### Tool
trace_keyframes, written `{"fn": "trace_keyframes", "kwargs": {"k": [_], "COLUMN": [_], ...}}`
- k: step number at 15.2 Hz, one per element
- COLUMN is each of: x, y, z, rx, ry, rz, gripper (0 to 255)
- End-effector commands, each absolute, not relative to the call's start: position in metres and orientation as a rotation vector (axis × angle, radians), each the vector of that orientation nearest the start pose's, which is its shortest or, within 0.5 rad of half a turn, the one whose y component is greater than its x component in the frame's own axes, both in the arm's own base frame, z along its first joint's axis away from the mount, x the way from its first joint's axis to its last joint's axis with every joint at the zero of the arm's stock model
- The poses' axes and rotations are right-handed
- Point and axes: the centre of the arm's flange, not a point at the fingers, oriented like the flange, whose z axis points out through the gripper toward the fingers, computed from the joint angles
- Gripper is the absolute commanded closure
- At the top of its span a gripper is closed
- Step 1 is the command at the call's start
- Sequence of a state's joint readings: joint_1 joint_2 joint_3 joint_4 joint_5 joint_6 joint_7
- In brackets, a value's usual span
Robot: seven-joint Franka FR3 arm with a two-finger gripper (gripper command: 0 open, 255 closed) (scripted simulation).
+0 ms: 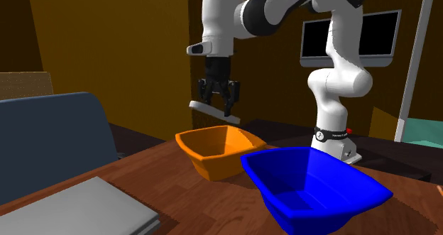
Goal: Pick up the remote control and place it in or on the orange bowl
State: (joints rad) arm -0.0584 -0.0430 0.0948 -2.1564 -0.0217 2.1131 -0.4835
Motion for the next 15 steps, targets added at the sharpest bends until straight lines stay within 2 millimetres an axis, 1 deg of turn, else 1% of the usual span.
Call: {"fn": "trace_keyframes", "kwargs": {"k": [1, 13, 15], "x": [0.524, 0.524, 0.524], "y": [0.012, 0.012, 0.012], "z": [0.409, 0.344, 0.344], "rx": [-3.052, -3.052, -3.052], "ry": [-0.832, -0.832, -0.832], "rz": [0.008, 0.008, 0.008], "gripper": [255, 255, 255]}}
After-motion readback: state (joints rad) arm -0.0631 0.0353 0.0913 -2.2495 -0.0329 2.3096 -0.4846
